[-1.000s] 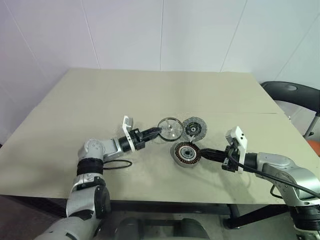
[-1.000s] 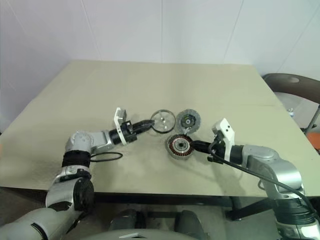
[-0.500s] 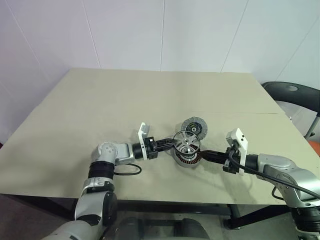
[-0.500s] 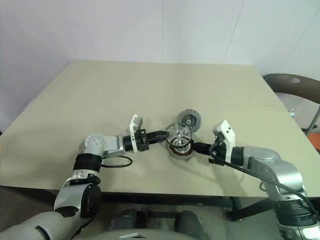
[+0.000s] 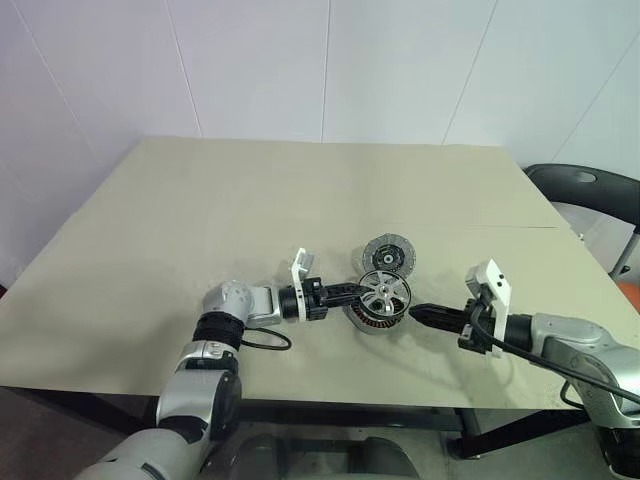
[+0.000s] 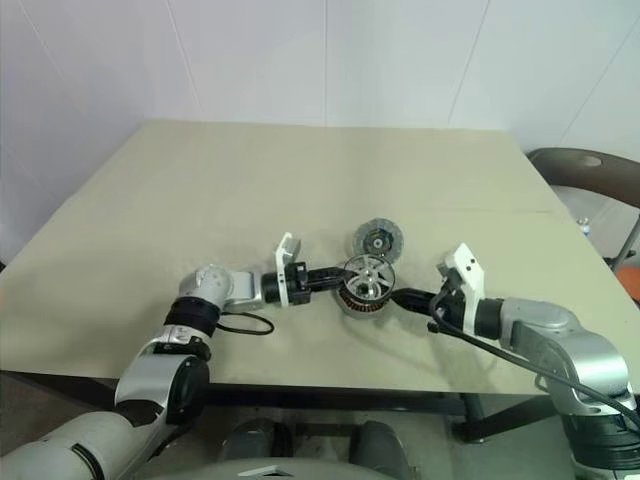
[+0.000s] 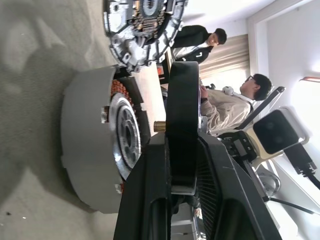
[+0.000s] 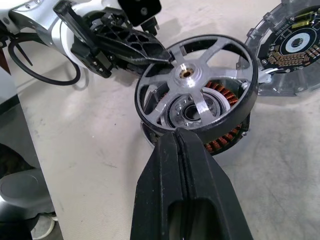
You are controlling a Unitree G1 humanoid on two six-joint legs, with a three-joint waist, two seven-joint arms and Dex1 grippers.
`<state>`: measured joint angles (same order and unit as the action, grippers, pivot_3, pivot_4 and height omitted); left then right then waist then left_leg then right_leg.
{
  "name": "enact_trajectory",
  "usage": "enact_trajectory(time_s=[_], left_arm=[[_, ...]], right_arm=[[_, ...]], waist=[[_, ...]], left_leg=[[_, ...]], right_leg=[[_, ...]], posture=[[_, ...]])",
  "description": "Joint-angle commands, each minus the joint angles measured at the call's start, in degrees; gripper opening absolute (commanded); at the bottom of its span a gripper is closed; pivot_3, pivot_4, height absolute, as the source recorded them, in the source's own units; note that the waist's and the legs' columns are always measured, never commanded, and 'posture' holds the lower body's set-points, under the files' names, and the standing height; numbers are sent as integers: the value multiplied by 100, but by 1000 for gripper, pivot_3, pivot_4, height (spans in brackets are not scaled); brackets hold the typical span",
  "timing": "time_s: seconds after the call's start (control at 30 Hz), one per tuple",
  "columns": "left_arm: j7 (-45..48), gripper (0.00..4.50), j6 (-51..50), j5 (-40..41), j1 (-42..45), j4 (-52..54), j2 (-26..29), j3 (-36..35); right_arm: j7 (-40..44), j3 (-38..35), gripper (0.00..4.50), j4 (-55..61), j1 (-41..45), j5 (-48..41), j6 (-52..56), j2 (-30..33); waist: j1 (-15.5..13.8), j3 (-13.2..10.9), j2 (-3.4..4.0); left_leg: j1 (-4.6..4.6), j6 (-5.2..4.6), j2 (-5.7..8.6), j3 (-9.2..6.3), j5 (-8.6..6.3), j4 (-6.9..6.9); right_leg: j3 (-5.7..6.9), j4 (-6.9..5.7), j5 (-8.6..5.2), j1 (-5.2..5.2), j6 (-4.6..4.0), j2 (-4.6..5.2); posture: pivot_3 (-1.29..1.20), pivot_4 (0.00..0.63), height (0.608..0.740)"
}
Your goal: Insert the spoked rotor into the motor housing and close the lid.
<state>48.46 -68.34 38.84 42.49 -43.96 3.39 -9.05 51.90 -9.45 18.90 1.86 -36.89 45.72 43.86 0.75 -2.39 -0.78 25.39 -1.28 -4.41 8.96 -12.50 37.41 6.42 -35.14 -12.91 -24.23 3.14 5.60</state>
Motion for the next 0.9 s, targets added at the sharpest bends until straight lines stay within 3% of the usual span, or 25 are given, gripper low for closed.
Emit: enact_trajectory(time_s=[0.03,0.9], left_arm=[[189,410,47,-44,193,-63,-29,54],[167,410,-15,-173,138,69,89,-3]], right_arm=[[-48,-229,0,263,-50,-122,-14,87],[-123,-109,0,144,35,-77,-63,42]], waist=[[-5,0,0],[6,0,0]], left_leg=[[0,0,0,0,0,0],[0,0,-3,-1,0,0]], right_leg=[[0,0,0,0,0,0],[0,0,0,1,0,0]], posture=[[0,0,740],[0,0,740]])
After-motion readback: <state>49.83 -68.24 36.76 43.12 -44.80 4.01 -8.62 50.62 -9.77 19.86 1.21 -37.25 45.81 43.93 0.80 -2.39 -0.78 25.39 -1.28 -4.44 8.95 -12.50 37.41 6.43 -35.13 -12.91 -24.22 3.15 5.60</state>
